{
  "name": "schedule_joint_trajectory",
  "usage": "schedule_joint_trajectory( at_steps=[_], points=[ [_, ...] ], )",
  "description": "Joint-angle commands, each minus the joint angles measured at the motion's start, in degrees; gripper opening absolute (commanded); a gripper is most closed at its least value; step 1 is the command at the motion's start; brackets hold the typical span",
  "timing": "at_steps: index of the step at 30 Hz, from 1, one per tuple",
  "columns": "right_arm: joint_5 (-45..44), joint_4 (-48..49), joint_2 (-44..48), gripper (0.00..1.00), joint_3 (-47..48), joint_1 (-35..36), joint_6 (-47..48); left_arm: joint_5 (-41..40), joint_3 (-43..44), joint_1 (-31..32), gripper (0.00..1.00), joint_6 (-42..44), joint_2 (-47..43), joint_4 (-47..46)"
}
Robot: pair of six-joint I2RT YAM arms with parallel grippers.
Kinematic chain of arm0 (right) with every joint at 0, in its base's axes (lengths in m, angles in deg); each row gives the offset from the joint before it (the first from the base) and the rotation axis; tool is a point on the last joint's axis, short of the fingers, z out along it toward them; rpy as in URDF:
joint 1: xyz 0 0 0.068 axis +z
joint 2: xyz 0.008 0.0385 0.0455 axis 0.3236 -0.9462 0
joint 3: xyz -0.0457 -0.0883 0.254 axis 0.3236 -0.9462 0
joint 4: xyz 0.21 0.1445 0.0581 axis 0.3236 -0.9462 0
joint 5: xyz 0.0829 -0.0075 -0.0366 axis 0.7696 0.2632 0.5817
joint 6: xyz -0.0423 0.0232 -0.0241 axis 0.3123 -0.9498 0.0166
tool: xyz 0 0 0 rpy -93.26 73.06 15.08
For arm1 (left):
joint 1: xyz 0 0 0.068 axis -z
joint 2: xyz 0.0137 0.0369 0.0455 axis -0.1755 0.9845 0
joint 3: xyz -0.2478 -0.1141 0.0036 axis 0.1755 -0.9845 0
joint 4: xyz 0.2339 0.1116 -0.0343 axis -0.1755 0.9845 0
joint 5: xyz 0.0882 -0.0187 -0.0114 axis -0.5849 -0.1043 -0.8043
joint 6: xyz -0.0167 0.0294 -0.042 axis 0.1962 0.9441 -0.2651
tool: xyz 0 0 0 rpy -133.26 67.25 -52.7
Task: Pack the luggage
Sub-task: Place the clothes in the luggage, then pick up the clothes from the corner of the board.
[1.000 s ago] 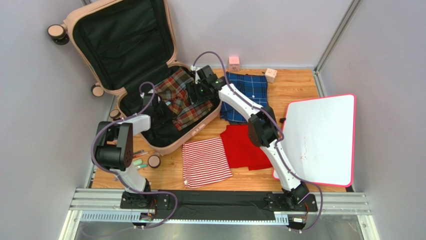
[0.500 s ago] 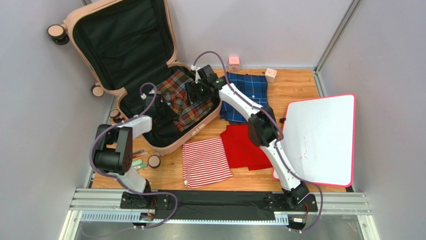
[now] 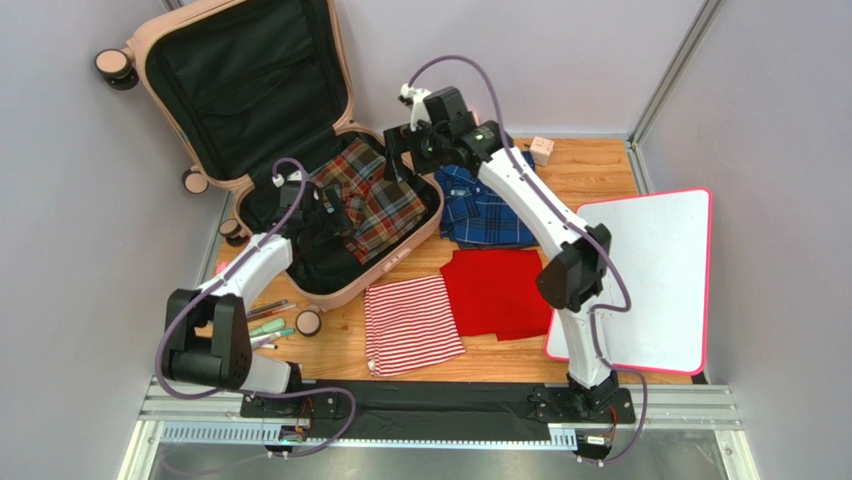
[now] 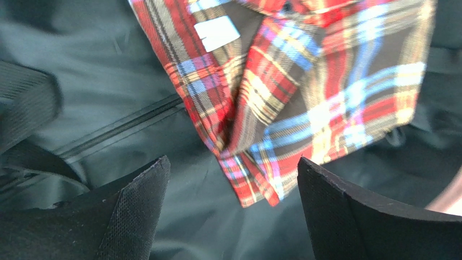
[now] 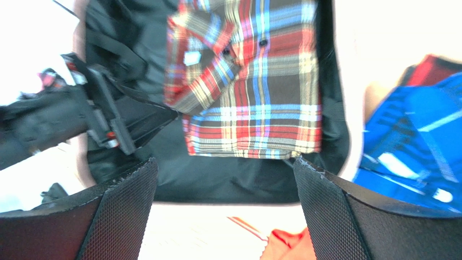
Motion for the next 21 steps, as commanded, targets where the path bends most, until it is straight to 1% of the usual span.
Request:
schedule_joint_trajectory(
  at_steps=[1,3,5,6,9,10,12,14,15,17,19,21],
  points=[
    [-2.5,-4.0,6.7,0.96,-2.1,-2.9,0.9,0.0,1.0,0.3,0.94,5.0,-4.6,2.9],
    [-4.3,-4.1,8.6,0.96,-4.2,-5.3,0.1,3.1,-0.2,0.3,0.94,8.9,-8.2,2.2],
    [-5.3,-4.0,10.3,0.95,-8.0,-9.4,-0.4,5.0,-0.7,0.3,0.94,11.6,-11.6,2.4],
    [-6.1,-4.2,10.6,0.95,-9.1,-12.4,-0.3,6.6,-0.3,0.3,0.94,12.2,-12.5,3.1],
    [-6.5,-3.9,10.7,0.93,-12.9,-16.6,-0.2,10.4,1.1,0.3,0.93,13.5,-15.3,6.8],
    [-7.6,-3.6,10.6,0.92,-13.7,-19.0,-0.2,11.2,1.0,0.5,0.93,13.5,-16.2,8.0],
    [-8.9,-2.8,9.5,0.91,-16.2,-21.3,-0.8,13.8,-0.3,0.6,0.92,12.9,-19.3,7.8],
    [-9.0,-2.4,8.2,0.88,-17.4,-24.6,-1.3,15.7,-1.3,0.6,0.92,12.2,-21.7,7.4],
    [-9.3,-2.1,6.8,0.88,-18.2,-26.3,-1.4,17.9,-2.1,0.6,0.91,12.1,-22.1,7.2],
    [-9.3,-2.1,4.9,0.86,-18.3,-27.8,-1.5,19.4,-3.1,0.6,0.91,11.7,-23.0,6.9],
    [-7.8,-1.8,2.2,0.81,-18.2,-29.4,-1.0,20.5,-3.8,0.6,0.91,11.4,-23.8,7.0],
    [-5.7,-1.0,0.6,0.79,-18.1,-30.1,-0.6,20.9,-4.6,0.6,0.9,11.3,-24.3,7.1]
  ],
)
